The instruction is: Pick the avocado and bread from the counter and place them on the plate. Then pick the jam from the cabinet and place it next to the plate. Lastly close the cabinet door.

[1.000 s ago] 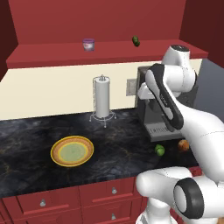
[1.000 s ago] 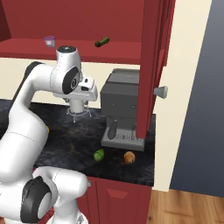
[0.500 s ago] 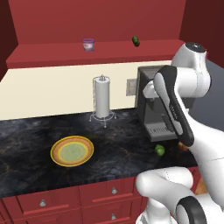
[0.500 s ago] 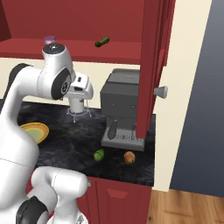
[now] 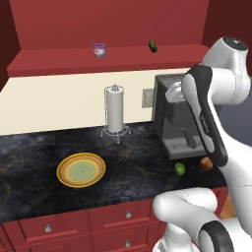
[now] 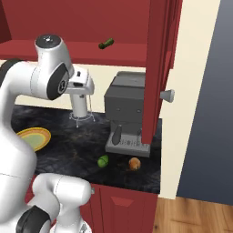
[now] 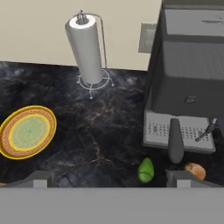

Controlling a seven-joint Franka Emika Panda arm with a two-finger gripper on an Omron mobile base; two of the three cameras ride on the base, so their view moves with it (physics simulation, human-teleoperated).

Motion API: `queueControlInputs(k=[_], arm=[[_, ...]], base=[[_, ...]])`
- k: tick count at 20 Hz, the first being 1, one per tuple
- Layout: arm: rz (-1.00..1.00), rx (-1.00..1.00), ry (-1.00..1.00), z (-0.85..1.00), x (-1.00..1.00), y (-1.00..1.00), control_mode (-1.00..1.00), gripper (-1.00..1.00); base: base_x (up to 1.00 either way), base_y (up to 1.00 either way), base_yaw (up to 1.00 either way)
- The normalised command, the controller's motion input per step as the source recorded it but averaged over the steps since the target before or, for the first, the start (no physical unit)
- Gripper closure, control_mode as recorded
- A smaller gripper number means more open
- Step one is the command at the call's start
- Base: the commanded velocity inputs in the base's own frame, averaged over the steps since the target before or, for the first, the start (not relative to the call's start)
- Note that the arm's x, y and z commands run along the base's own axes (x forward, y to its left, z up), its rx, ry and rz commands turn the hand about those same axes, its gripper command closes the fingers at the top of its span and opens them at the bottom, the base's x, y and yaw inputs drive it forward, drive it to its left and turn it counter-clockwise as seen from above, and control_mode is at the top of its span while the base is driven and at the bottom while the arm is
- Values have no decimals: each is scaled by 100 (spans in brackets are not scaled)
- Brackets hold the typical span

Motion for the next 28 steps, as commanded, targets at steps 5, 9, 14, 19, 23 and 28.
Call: queueControlInputs(k=[5, 9, 14, 19, 23, 28], arm=[[7, 0, -4, 47, -15, 6, -100, -100], [5, 0, -4, 40, -15, 18, -100, -100], [4, 0, -2, 36, -1, 22, -100, -100], [7, 0, -3, 32, 0, 25, -100, -100], [9, 0, -5, 22, 0, 35, -100, -100], [8, -1, -15, 18, 0, 32, -100, -100]], base=[[0, 0, 0], [0, 0, 0], [0, 0, 0], [0, 0, 0], [0, 0, 0], [0, 0, 0]])
